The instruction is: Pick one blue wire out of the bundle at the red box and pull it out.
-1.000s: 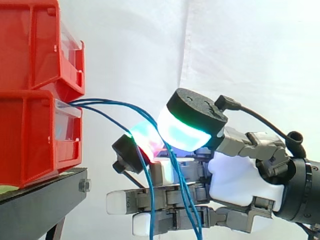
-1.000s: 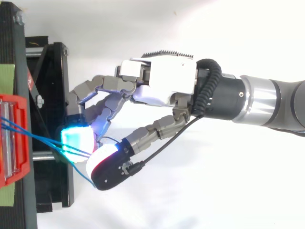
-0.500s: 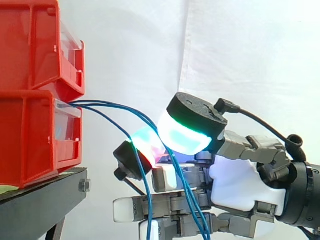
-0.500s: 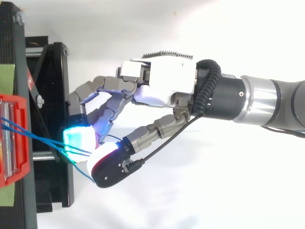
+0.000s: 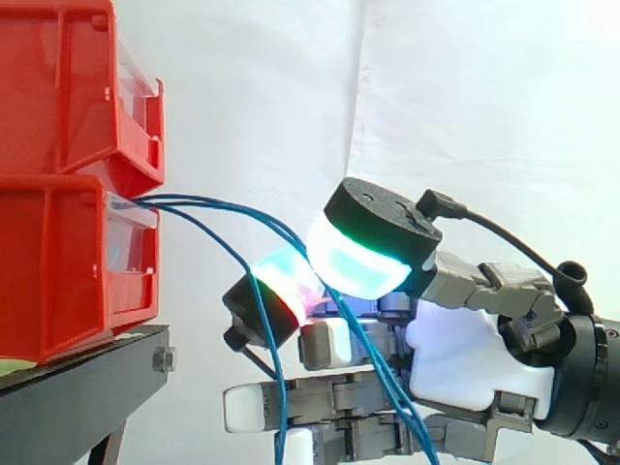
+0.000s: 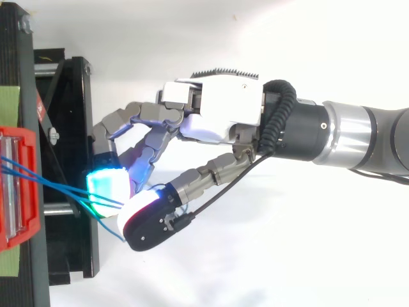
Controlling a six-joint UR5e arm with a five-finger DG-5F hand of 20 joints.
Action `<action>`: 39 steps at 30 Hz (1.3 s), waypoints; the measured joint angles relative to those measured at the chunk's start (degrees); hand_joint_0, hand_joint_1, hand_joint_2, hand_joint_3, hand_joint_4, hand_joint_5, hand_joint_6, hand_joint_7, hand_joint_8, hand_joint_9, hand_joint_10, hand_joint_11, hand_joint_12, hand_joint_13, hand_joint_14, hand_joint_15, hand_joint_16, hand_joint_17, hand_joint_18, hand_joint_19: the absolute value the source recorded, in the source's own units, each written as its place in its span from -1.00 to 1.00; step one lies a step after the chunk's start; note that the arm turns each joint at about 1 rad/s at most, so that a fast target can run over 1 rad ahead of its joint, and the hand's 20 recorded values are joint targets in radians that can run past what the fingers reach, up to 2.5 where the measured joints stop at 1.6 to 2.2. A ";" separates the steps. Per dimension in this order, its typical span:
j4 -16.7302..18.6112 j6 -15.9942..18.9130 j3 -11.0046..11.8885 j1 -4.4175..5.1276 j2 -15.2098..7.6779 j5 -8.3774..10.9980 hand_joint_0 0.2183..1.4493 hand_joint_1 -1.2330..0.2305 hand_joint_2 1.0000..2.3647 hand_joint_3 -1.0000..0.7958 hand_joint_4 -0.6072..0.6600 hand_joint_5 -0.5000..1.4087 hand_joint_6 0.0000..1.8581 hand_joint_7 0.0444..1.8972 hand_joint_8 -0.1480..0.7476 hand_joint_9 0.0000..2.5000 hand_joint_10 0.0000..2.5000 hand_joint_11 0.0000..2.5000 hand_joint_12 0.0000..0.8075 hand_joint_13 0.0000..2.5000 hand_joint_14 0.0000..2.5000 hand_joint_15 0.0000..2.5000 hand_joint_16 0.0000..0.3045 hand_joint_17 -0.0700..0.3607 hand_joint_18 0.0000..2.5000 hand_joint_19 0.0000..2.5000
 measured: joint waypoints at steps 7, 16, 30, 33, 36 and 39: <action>0.00 0.00 0.00 0.00 0.00 0.00 -0.22 -0.59 -0.97 -0.10 0.02 -0.63 -0.04 0.41 -0.05 -0.13 -0.98 -0.36 -0.10 -0.43 -0.99 -0.69 -0.68 -0.17 -0.47 -0.61; 0.00 0.00 0.00 0.00 0.00 0.03 -0.17 -0.61 -0.99 -0.37 0.28 -0.64 -0.10 0.51 -0.01 -0.21 -0.98 -0.43 -0.08 -0.45 -0.99 -0.72 -0.67 -0.15 -0.48 -0.63; 0.00 0.00 0.00 0.00 0.00 0.06 -0.14 -0.49 -1.00 -0.40 0.57 -0.63 -0.22 0.23 0.00 -0.27 -0.98 -0.47 -0.06 -0.48 -0.99 -0.71 -0.67 -0.14 -0.50 -0.62; 0.00 0.00 0.00 -0.01 0.00 0.02 -0.19 -0.48 -0.99 -0.33 0.58 -0.61 -0.26 0.27 0.00 -0.25 -0.98 -0.46 -0.06 -0.48 -0.99 -0.70 -0.67 -0.14 -0.50 -0.60; 0.00 0.00 0.00 0.00 0.00 0.01 -0.26 -0.46 -0.99 -0.24 0.56 -0.60 -0.28 0.35 0.00 -0.23 -0.98 -0.45 -0.06 -0.48 -0.99 -0.69 -0.67 -0.14 -0.50 -0.58; 0.00 0.00 0.00 -0.01 0.00 0.01 -0.32 -0.42 -0.99 -0.19 0.56 -0.59 -0.27 0.33 0.02 -0.20 -0.98 -0.46 -0.02 -0.46 -0.99 -0.69 -0.64 -0.11 -0.48 -0.58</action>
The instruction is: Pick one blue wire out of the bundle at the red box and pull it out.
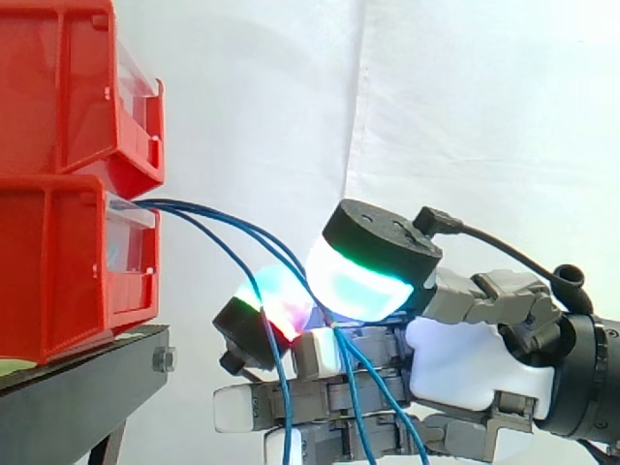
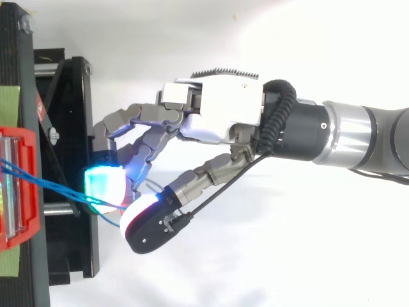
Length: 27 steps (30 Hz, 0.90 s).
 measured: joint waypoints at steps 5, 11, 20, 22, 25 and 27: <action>0.00 -0.02 -0.02 0.01 0.00 0.02 -0.36 -0.37 -0.98 -0.15 0.53 -0.59 -0.26 0.31 0.05 -0.18 -0.99 -0.45 0.02 -0.45 -0.99 -0.69 -0.63 -0.08 -0.47 -0.58; 0.00 -0.15 -0.03 0.01 0.00 0.06 -0.39 -0.35 -0.99 -0.14 0.43 -0.61 -0.18 0.22 0.06 -0.17 -0.98 -0.43 0.04 -0.45 -0.99 -0.69 -0.61 -0.06 -0.46 -0.57; 0.07 -0.01 -0.04 0.01 0.00 -0.07 -0.44 -0.42 -0.99 -0.23 0.32 -0.63 -0.11 0.15 0.02 -0.20 -0.98 -0.41 0.00 -0.48 -0.99 -0.68 -0.64 -0.10 -0.50 -0.55; 0.13 -0.02 -0.04 0.00 0.00 -0.09 -0.45 -0.44 -0.99 -0.28 0.30 -0.64 -0.11 0.16 -0.01 -0.22 -0.98 -0.40 -0.04 -0.49 -0.99 -0.68 -0.65 -0.12 -0.53 -0.54; 0.16 -0.06 -0.04 -0.04 0.00 -0.10 -0.40 -0.52 -0.99 -0.35 0.28 -0.64 -0.10 0.14 -0.04 -0.23 -0.98 -0.40 -0.05 -0.50 -0.99 -0.68 -0.66 -0.14 -0.54 -0.55; 0.17 -0.08 -0.04 -0.05 0.00 -0.12 -0.36 -0.57 -0.99 -0.38 0.28 -0.65 -0.09 0.14 -0.04 -0.23 -0.98 -0.39 -0.07 -0.50 -0.99 -0.68 -0.67 -0.15 -0.54 -0.56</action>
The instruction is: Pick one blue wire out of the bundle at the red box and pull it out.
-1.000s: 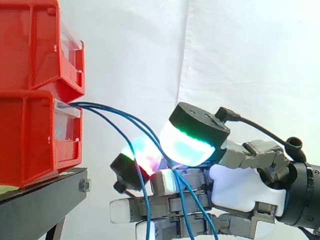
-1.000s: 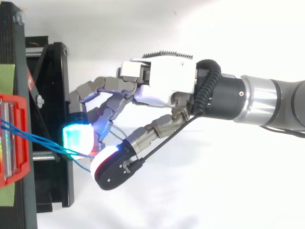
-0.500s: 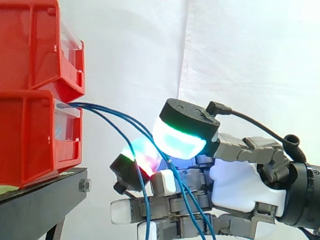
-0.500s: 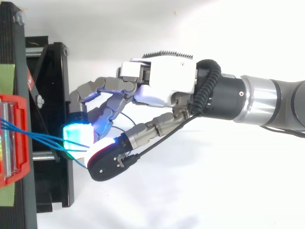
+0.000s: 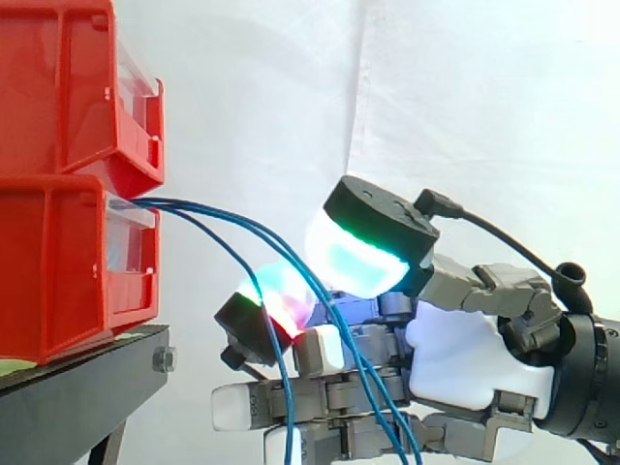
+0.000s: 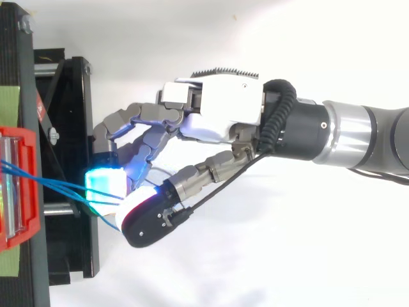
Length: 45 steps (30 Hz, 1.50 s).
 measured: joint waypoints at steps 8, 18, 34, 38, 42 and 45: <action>0.01 -0.01 0.02 -0.08 0.00 -0.05 -0.36 -0.55 -1.00 -0.40 0.26 -0.65 -0.07 0.11 -0.07 -0.25 -0.98 -0.39 -0.08 -0.51 -0.99 -0.69 -0.68 -0.16 -0.55 -0.57; 0.00 -0.01 -0.01 -0.09 0.00 -0.07 -0.43 -0.13 -0.99 -0.32 0.20 -0.59 -0.16 0.22 -0.07 -0.16 -0.98 -0.45 -0.06 -0.47 -0.99 -0.68 -0.67 -0.15 -0.52 -0.53; -0.01 0.08 -0.04 -0.10 0.00 -0.05 -0.35 -0.48 -0.98 -0.22 0.23 -0.63 -0.08 0.19 -0.05 -0.18 -0.98 -0.39 -0.08 -0.47 -0.99 -0.68 -0.68 -0.16 -0.51 -0.55; 0.00 0.07 -0.04 -0.10 0.00 -0.06 -0.30 -0.53 -0.98 -0.20 0.17 -0.64 -0.06 0.23 -0.05 -0.20 -0.98 -0.38 -0.08 -0.48 -0.99 -0.68 -0.68 -0.16 -0.52 -0.57; 0.01 0.05 -0.04 -0.10 0.00 -0.05 -0.28 -0.55 -0.98 -0.23 0.19 -0.66 -0.05 0.14 -0.07 -0.24 -0.98 -0.37 -0.08 -0.50 -0.99 -0.68 -0.68 -0.16 -0.53 -0.58; 0.01 0.01 -0.04 -0.11 0.00 -0.06 -0.44 -0.48 -1.00 -0.39 0.26 -0.65 -0.07 0.10 -0.07 -0.23 -0.98 -0.39 -0.07 -0.50 -0.99 -0.68 -0.67 -0.14 -0.54 -0.55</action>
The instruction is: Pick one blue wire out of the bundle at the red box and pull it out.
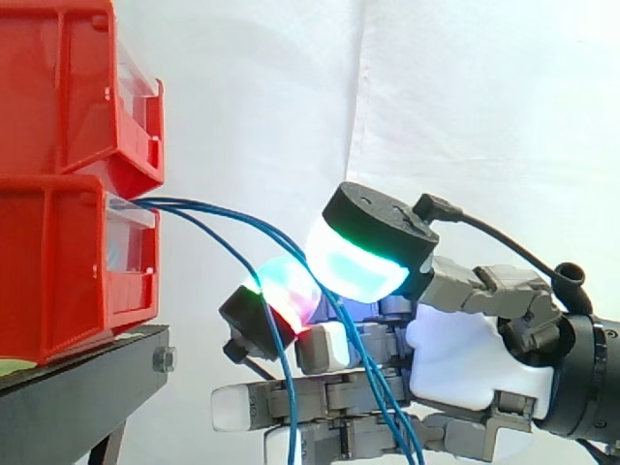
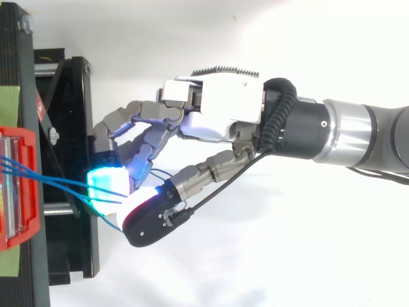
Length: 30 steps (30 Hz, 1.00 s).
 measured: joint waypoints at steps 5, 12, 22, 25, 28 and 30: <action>0.01 -0.02 0.02 0.00 0.00 0.00 -0.54 -0.29 -1.00 -0.44 0.25 -0.62 -0.12 0.16 -0.03 -0.18 -0.98 -0.42 -0.02 -0.48 -0.99 -0.68 -0.64 -0.11 -0.51 -0.55; 0.01 0.03 0.01 0.00 0.00 -0.01 -0.39 -0.36 -0.98 -0.22 0.20 -0.62 -0.08 0.24 -0.04 -0.15 -0.98 -0.40 -0.07 -0.47 -0.99 -0.67 -0.68 -0.16 -0.52 -0.54; -0.08 0.07 0.01 0.00 0.00 0.02 -0.32 -0.51 -0.97 -0.07 0.08 -0.63 -0.04 0.25 -0.06 -0.17 -0.98 -0.38 -0.08 -0.48 -0.99 -0.68 -0.68 -0.16 -0.52 -0.57; -0.05 0.06 0.00 0.00 0.00 0.00 -0.27 -0.56 -0.98 -0.14 0.07 -0.64 -0.03 0.19 -0.08 -0.20 -0.98 -0.37 -0.10 -0.50 -0.99 -0.68 -0.68 -0.17 -0.54 -0.58; 0.00 0.04 0.00 0.00 0.00 -0.01 -0.24 -0.61 -0.98 -0.22 0.09 -0.65 -0.03 0.17 -0.10 -0.23 -0.98 -0.38 -0.10 -0.51 -0.99 -0.69 -0.68 -0.16 -0.55 -0.59; 0.03 0.02 0.00 0.00 0.00 -0.01 -0.22 -0.63 -0.98 -0.28 0.12 -0.65 -0.03 0.17 -0.10 -0.24 -0.98 -0.38 -0.10 -0.51 -0.99 -0.70 -0.68 -0.16 -0.55 -0.60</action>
